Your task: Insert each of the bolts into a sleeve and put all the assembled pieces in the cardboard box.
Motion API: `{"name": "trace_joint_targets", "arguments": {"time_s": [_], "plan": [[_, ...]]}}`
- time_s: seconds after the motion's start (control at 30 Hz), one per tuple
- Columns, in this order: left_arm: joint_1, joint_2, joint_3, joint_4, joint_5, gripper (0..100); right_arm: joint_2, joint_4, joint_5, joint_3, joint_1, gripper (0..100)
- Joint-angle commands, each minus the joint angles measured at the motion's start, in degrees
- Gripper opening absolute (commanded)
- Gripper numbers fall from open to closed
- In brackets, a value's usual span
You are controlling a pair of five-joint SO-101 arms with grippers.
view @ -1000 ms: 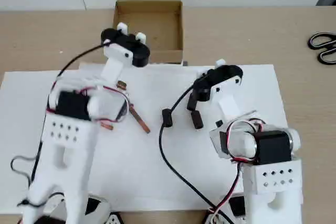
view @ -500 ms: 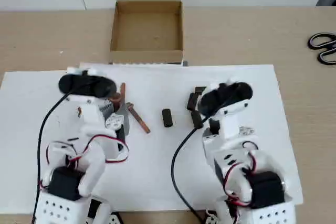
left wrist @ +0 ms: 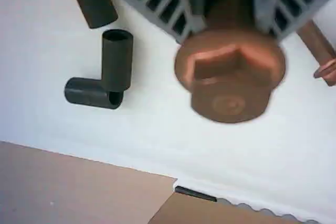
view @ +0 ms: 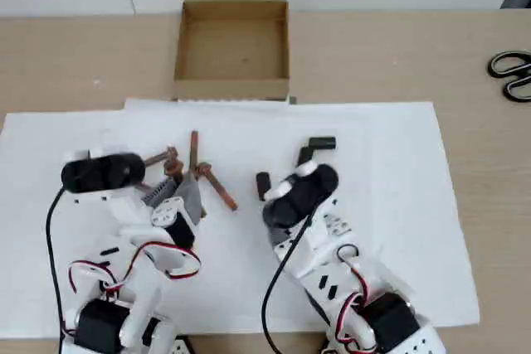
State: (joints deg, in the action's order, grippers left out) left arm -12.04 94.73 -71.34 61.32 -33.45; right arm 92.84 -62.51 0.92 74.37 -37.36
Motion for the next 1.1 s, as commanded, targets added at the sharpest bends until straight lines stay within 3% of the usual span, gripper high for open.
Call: {"name": "trace_joint_targets", "arguments": {"time_s": [0.0, 0.27, 0.47, 1.07], "plan": [[-0.4, 3.2, -0.6, -1.8, -2.7, 1, 2.4, 2.8, 0.4, 1.0, -3.5, 0.3], [-1.1, 5.4, -2.8, -1.9, -12.0, 1, 6.9, 7.8, -3.2, 7.6, -8.7, 0.3], [-6.2, 5.4, -2.8, -4.0, -12.1, 1, 10.9, 9.5, -6.7, 10.5, -10.9, 0.3], [-12.7, 5.1, -2.9, -6.2, -12.2, 1, 11.0, 9.6, -6.6, 10.8, -11.0, 0.3]]}}
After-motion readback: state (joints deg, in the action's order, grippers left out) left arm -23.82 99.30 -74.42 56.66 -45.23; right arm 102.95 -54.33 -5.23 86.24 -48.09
